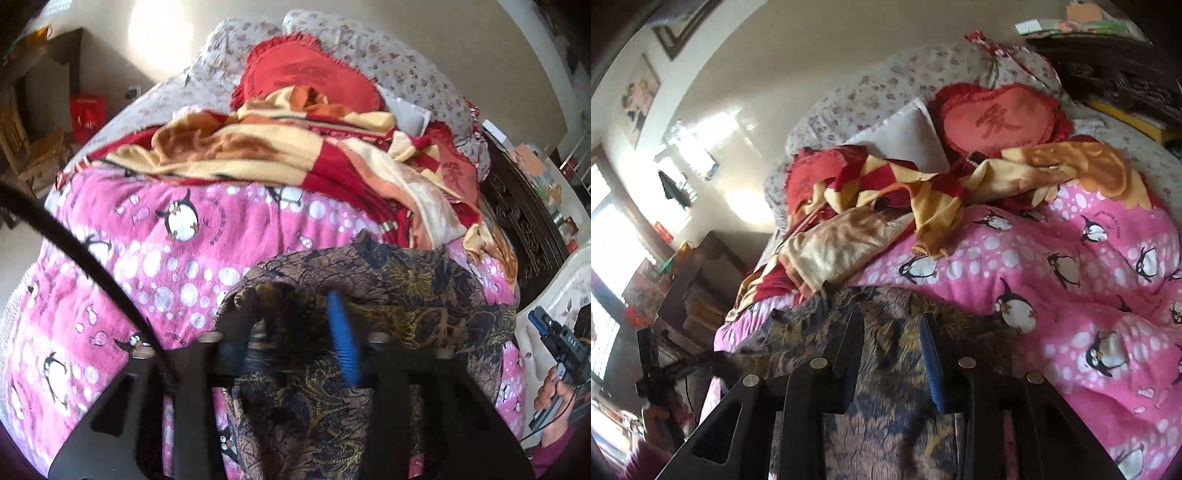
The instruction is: Fold small clothes
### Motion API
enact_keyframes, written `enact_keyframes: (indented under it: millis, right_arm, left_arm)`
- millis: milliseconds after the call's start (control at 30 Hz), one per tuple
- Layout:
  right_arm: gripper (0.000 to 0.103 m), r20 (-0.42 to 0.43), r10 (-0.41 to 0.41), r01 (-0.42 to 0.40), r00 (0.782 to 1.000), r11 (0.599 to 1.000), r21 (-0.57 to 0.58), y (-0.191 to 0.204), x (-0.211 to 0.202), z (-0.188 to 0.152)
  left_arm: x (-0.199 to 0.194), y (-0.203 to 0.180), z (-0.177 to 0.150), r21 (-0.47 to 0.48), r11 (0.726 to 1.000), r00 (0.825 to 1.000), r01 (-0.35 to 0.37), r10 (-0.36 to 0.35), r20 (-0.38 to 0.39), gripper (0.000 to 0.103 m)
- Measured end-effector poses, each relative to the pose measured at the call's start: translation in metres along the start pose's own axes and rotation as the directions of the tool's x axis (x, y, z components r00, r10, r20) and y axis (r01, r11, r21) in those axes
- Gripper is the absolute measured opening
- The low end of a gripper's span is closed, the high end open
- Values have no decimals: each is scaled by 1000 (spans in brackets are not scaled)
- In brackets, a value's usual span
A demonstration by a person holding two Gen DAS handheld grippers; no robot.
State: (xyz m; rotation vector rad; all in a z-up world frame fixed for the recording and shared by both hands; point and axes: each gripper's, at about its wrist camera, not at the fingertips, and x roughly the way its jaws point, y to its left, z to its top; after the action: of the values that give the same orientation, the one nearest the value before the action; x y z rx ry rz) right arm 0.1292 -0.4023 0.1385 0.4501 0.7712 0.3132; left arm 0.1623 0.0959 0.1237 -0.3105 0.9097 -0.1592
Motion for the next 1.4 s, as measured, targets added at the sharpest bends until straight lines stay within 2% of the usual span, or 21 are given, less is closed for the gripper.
enact_keyframes:
  millis: [67,133,200,267,367,433,500,600,800,1000,1133,1233,1333,1400]
  right_arm:
    - [29,-16,33,-34,999,996,-80,12,-7,-14]
    - [29,-75,44,-57,996,980,-190,26,-5,-32]
    - [29,-168,-6,-50,986,943,-328,43,9,-56]
    - [29,-218,-43,-48,975,916,-399,52,24,-74]
    - [29,-243,-27,-72,970,919,-387,54,46,-81]
    - [29,-256,-46,-59,966,920,-388,55,63,-79]
    - [29,-234,-63,-34,970,921,-389,57,74,-71]
    - [29,-175,-44,-22,984,934,-356,60,79,-51]
    - [29,-79,-28,5,996,961,-278,62,103,-5]
    - [29,-75,-85,66,994,972,-227,53,143,23]
    - [30,-5,-87,85,996,983,-160,46,135,38]
    - [30,11,-49,50,999,991,-121,43,118,42]
    - [30,1,-15,15,1000,982,-191,53,97,33]
    - [30,-53,10,-24,999,960,-278,66,93,18]
  left_arm:
    - [-10,-2,-1,21,1000,1000,3,-3,21,55]
    - [-20,-6,-6,70,998,1000,0,-2,31,55]
    - [-25,-11,-15,110,994,999,12,-16,33,55]
    - [-26,-17,-27,142,990,999,23,-27,26,55]
    - [-19,-30,-55,203,977,998,61,-60,-12,55]
    - [-8,-36,-68,217,973,997,73,-65,-44,55]
    - [14,-40,-82,221,973,994,60,-38,-104,55]
    - [39,-42,-81,221,974,988,49,-15,-151,55]
    - [52,-38,-31,134,990,998,35,-27,-65,55]
    - [64,-29,4,43,999,999,9,-8,-32,55]
    - [64,-18,11,-8,1000,1000,5,-5,-10,55]
    - [58,-10,10,-31,999,1000,13,-13,-14,55]
    - [49,-3,9,-55,998,999,37,-37,-9,55]
    - [40,-4,7,-52,997,998,59,-60,-9,55]
